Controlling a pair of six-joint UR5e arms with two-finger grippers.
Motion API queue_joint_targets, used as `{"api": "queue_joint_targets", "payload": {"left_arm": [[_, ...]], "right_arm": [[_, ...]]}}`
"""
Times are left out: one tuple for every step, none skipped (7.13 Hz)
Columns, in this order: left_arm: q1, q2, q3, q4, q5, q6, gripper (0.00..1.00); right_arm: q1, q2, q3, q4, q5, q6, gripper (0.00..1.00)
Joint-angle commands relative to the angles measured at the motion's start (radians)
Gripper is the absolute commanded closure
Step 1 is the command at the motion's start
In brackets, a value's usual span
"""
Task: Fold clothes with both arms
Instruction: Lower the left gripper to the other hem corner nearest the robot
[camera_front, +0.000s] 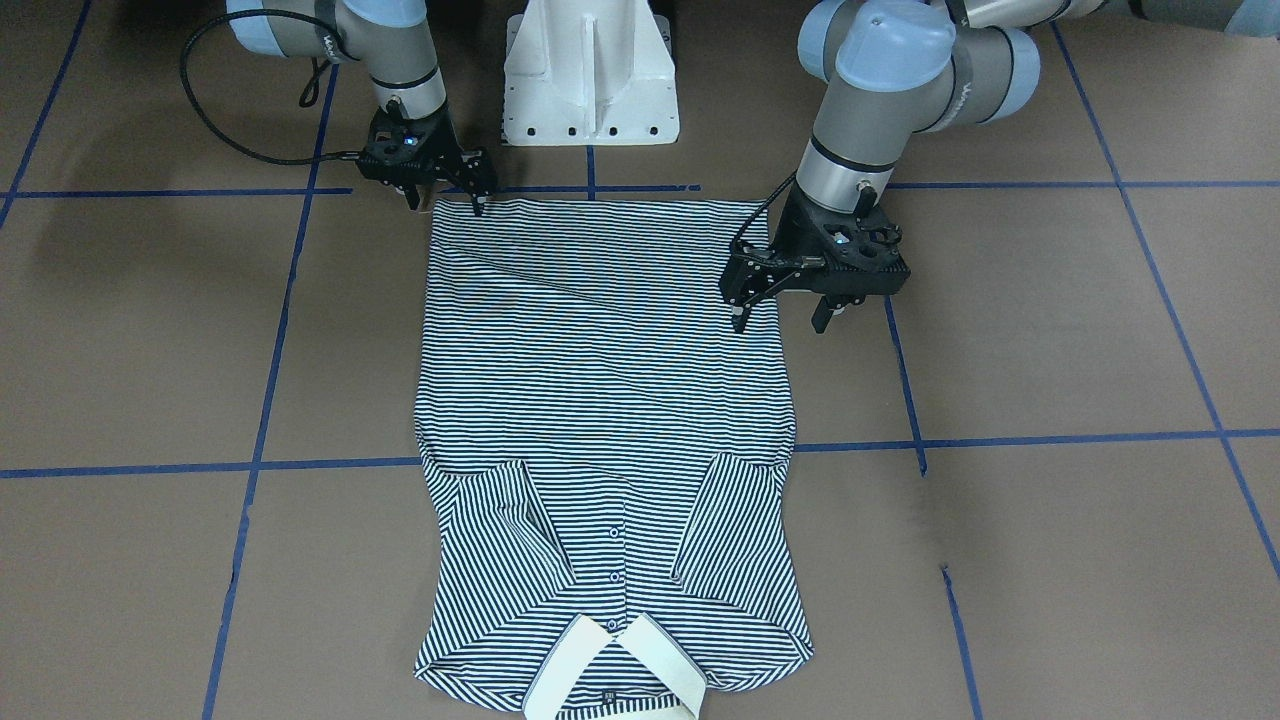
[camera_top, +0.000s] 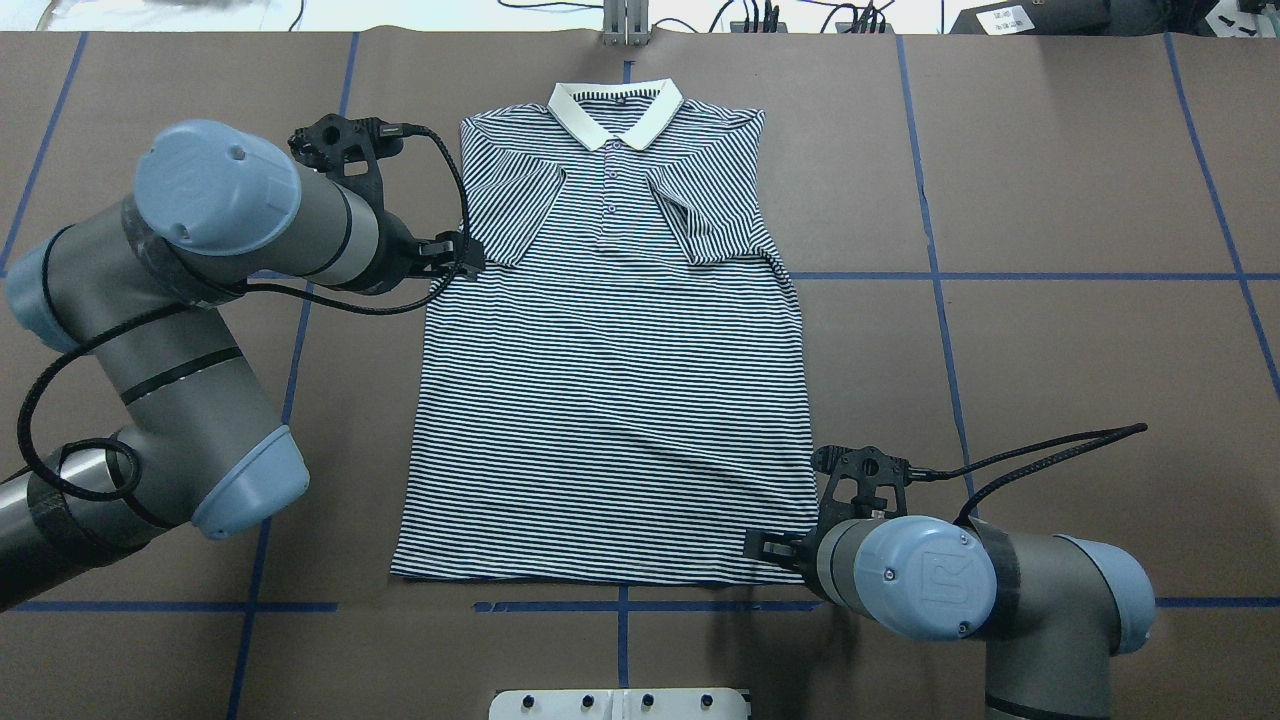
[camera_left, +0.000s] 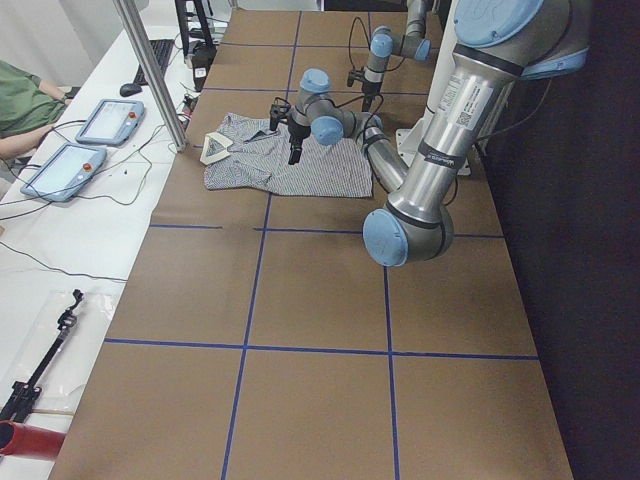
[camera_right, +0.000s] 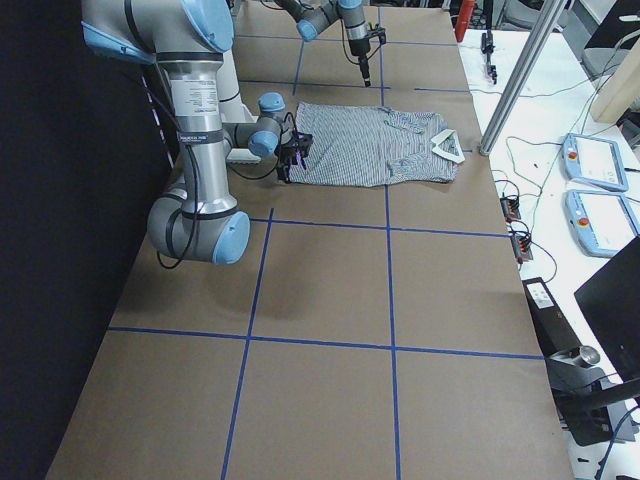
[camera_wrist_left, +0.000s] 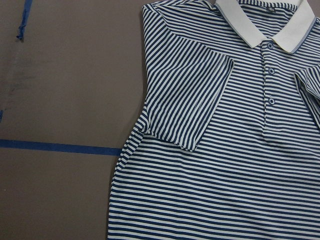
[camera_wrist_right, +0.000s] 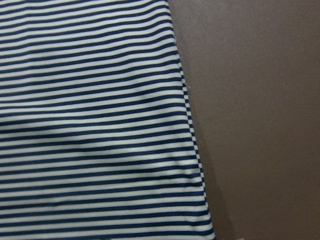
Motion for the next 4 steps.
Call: {"api": "queue_joint_targets", "payload": {"left_arm": [[0.000,0.000,0.000,0.000,0.000,0.000,0.00],[0.000,0.000,0.000,0.000,0.002,0.000,0.00],[0.000,-0.002,-0.002,0.000,0.002,0.000,0.00],[0.000,-0.002,-0.002,0.000,0.002,0.000,0.00]], "right_arm": [[0.000,-0.002,-0.009,-0.001,0.010,0.000,0.06],[0.001,-0.002,-0.009,-0.001,0.020,0.000,0.08],[0.003,-0.002,-0.006,-0.001,0.028,0.000,0.14],[0.003,-0.003,-0.009,-0.001,0.028,0.000,0.39]]}}
